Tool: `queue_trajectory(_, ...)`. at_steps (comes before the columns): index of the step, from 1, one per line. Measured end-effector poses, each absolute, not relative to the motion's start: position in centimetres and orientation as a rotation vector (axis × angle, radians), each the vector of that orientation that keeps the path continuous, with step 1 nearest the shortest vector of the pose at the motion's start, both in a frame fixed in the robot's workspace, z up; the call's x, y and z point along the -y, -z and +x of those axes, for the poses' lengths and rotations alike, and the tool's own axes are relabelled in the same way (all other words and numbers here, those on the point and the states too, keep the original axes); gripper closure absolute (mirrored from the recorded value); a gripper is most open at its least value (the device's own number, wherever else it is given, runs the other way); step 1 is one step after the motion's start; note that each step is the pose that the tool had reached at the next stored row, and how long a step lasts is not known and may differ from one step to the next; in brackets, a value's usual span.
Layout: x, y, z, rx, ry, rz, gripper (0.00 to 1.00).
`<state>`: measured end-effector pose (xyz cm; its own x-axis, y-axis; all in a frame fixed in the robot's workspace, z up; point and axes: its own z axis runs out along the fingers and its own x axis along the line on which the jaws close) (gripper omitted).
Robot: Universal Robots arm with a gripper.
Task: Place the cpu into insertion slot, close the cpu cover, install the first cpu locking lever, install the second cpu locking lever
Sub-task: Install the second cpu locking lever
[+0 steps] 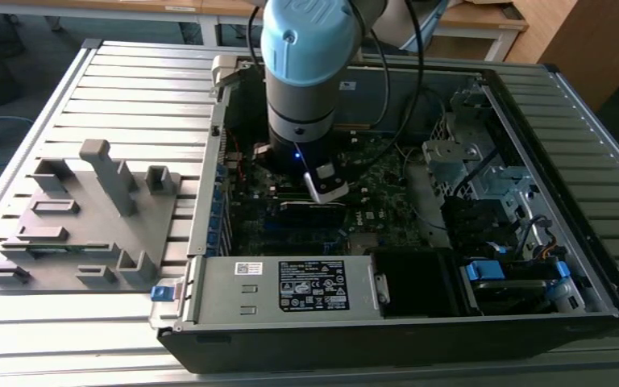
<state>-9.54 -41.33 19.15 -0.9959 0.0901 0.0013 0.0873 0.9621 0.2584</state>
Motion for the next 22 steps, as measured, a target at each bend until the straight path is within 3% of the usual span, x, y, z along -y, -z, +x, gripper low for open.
queue_trajectory(22, 41.30, -18.86, -9.64, -3.102, -0.402, 0.140, 0.90)
